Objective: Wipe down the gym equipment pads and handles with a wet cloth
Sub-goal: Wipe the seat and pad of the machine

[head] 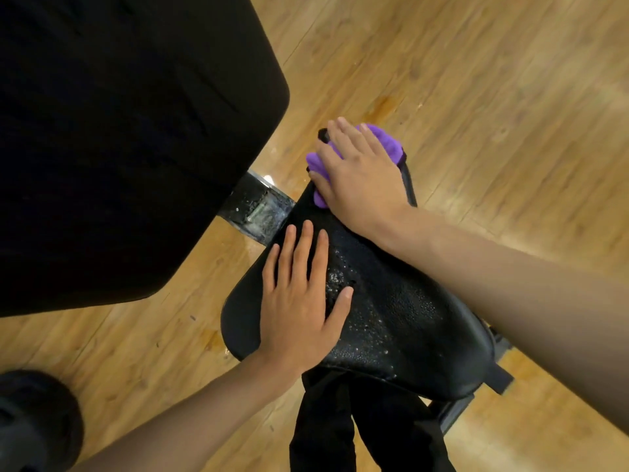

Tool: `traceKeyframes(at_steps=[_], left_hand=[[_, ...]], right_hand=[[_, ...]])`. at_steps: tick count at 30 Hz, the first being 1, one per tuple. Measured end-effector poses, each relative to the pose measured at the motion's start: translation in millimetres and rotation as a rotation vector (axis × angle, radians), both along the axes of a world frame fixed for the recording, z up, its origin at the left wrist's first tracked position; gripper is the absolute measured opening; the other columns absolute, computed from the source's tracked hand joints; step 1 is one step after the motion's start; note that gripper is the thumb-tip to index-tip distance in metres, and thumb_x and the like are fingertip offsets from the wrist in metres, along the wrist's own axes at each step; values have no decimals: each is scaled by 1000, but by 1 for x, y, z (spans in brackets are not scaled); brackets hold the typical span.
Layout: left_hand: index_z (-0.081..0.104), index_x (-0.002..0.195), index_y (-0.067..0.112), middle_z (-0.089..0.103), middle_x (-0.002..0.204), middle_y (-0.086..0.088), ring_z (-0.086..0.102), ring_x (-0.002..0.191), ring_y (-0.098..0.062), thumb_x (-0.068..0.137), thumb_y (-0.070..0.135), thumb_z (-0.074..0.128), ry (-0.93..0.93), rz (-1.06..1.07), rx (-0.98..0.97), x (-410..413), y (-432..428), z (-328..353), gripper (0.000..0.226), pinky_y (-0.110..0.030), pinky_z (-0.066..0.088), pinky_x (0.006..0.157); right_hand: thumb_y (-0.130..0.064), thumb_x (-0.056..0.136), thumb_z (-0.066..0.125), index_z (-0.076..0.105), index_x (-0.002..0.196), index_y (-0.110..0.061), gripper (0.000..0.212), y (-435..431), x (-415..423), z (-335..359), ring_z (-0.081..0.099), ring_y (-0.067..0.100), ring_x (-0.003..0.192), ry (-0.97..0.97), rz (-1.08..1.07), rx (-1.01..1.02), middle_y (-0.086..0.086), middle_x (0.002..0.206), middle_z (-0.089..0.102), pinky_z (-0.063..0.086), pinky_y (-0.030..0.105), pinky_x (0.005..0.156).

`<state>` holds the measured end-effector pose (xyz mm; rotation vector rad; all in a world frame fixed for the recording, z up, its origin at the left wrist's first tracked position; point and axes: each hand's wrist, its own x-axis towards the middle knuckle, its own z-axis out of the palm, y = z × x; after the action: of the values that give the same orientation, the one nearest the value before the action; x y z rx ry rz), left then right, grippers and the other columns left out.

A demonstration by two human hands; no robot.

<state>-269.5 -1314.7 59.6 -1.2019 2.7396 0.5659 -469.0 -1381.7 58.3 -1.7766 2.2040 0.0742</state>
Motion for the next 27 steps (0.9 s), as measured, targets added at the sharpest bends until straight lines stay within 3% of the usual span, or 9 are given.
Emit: traceKeyframes(at_steps=[4,8,12,16,20,22,24,27], left_hand=[[21,165,10,15,173,-12,7,161,-28,105,52,32,-8,-13,21,0,1,3,75,-55,19,127],[21,165,13,15,173,-9,6,161,-26,103,55,34,-14,-15,83,3,-5,7,76,-54,19,127],[27,162,11,21,170,-13,16,159,-31,103,54,36,-22,-75,75,-3,-16,14,74,-55,26,125],[23,164,10,15,172,-14,13,160,-30,105,52,33,-14,-257,24,-14,-33,12,73,-50,19,128],[23,164,12,13,173,-12,7,161,-26,105,47,35,54,-297,61,-21,-48,6,70,-43,8,130],[22,165,13,12,174,-9,4,161,-24,106,44,33,91,-320,105,-18,-55,6,67,-44,8,130],[22,165,15,9,175,-6,2,162,-24,107,41,31,113,-353,163,-12,-62,6,65,-52,12,129],[21,165,17,6,175,-3,2,162,-26,104,39,29,135,-362,239,-7,-63,4,65,-62,15,127]], right_hand=[[-40,108,34,35,158,-9,59,127,15,29,18,28,156,-34,-43,-36,14,167,25,20,47,126],[-41,105,35,39,156,-9,60,210,29,57,22,29,155,-34,-65,39,14,166,27,26,48,122],[-41,105,39,40,156,-10,60,220,25,61,22,28,155,-110,-103,12,13,166,29,28,48,121],[-41,107,37,37,157,-12,58,171,9,39,22,28,155,-144,-109,-64,12,166,28,34,47,121],[-41,106,39,29,161,-13,62,110,-7,24,12,27,157,-250,-236,-75,10,170,17,38,43,117],[-43,104,42,29,161,-15,64,125,-1,29,26,25,154,-244,-295,-73,10,169,20,46,37,108],[-45,100,48,37,157,-16,66,167,11,47,50,25,139,-221,-353,-48,12,163,36,55,33,94],[-47,99,43,35,159,-19,67,235,21,69,43,24,145,-289,-359,11,9,162,37,51,38,105]])
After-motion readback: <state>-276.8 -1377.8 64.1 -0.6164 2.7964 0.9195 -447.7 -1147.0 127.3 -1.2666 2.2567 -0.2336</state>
